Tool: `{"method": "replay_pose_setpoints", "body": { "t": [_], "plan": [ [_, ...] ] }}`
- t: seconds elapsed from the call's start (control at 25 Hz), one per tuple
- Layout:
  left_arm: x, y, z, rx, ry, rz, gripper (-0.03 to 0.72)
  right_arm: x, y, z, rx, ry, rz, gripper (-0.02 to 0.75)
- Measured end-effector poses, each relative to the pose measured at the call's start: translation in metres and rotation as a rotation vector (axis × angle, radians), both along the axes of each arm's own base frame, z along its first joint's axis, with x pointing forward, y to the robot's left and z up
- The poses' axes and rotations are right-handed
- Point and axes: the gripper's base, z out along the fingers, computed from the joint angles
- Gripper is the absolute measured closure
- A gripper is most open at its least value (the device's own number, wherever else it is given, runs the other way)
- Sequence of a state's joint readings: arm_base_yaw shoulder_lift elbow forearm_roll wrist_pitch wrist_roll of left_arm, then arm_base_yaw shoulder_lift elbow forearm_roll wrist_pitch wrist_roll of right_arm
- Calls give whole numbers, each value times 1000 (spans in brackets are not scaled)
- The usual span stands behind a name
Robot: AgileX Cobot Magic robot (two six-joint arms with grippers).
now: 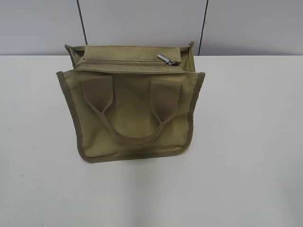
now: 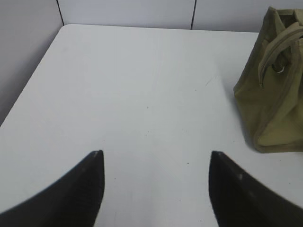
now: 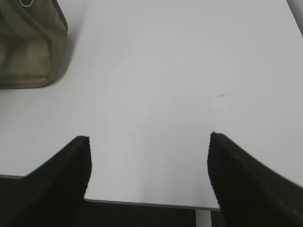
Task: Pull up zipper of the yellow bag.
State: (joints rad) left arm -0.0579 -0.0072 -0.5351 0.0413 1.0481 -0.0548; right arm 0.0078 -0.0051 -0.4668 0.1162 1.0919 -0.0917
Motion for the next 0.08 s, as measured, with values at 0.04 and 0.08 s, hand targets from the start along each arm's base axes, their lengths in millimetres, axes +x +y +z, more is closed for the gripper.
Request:
{"method": "replay_pose_setpoints", "body": {
  "t": [0.04,0.08],
  "plan": [
    [0,0,0,0,0,0,176,0,0,0,0,0,0,153],
    [0,0,0,0,0,0,178,0,0,0,0,0,0,153]
  ]
}}
